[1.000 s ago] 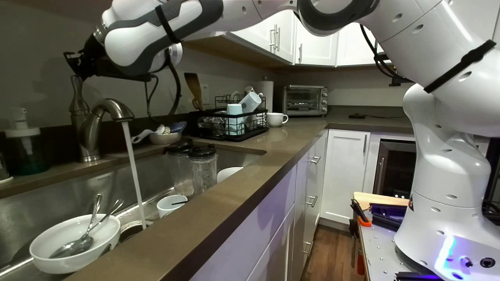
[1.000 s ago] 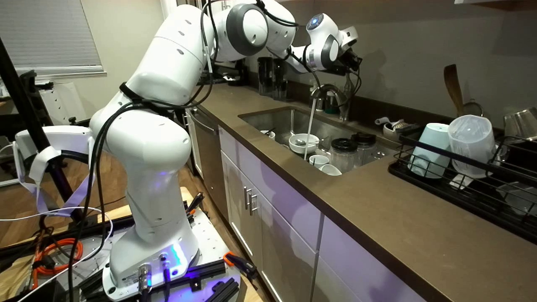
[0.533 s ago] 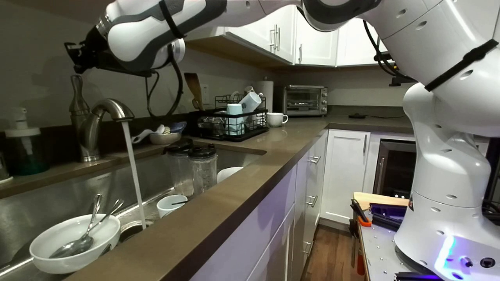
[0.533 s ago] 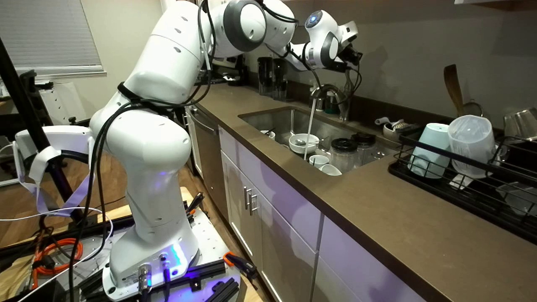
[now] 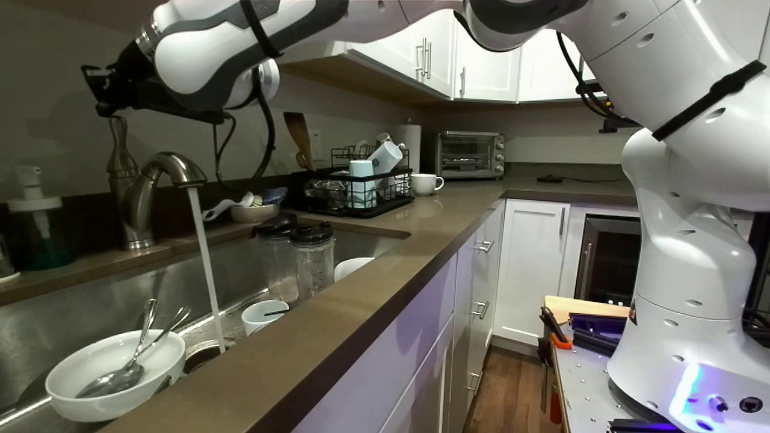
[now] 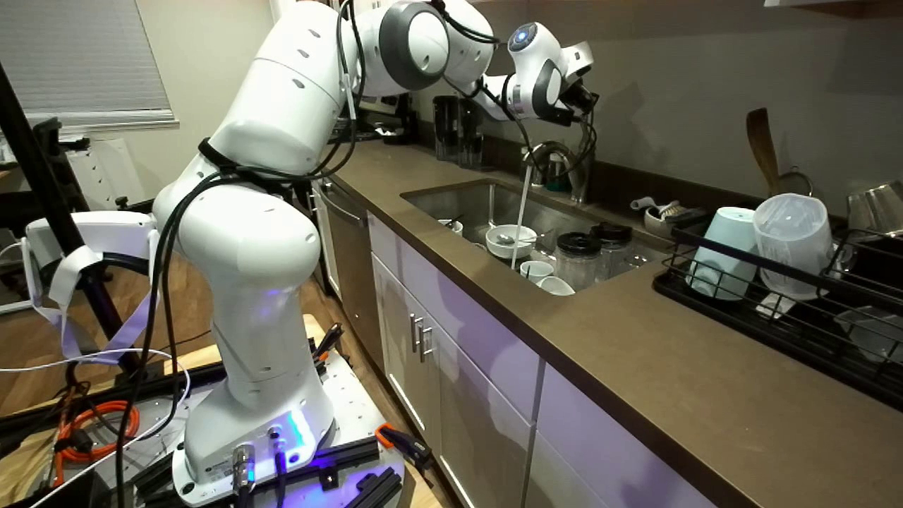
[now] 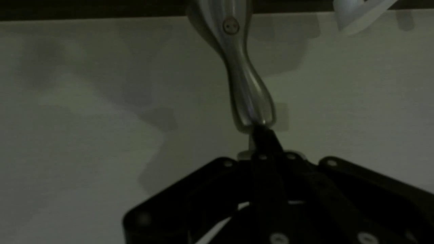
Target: Open then close the tap
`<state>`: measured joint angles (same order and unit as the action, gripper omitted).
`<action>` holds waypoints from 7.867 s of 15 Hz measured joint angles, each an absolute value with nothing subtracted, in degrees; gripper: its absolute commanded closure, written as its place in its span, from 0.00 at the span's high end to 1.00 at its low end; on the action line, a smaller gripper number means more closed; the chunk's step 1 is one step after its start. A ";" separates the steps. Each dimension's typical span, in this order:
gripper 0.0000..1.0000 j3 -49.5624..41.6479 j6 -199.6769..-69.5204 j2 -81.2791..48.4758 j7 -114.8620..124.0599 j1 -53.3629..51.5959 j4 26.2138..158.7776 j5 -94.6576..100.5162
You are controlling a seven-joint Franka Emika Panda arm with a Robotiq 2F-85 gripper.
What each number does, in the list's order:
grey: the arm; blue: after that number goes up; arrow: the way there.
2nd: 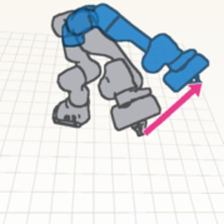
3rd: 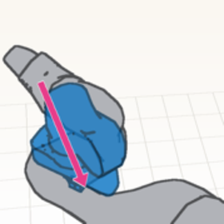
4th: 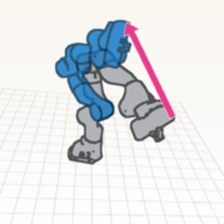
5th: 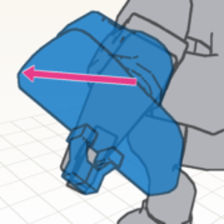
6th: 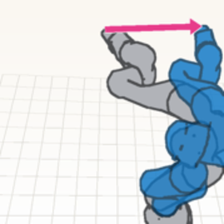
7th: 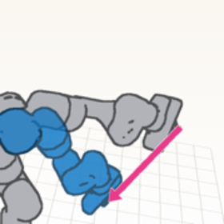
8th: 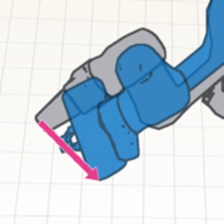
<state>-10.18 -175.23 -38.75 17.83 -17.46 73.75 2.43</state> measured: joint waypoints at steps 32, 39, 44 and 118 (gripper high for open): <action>0.02 -4.31 -178.64 -34.81 17.35 -12.99 79.98 2.63; 0.02 -4.69 -178.57 -34.39 17.05 -13.16 80.54 3.48; 0.02 -5.27 -178.61 -32.45 17.05 -13.37 83.34 3.96; 0.02 -5.72 -170.82 -34.45 11.86 -14.00 78.20 3.96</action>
<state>-5.72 -170.82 -34.45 11.86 -14.00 78.20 3.96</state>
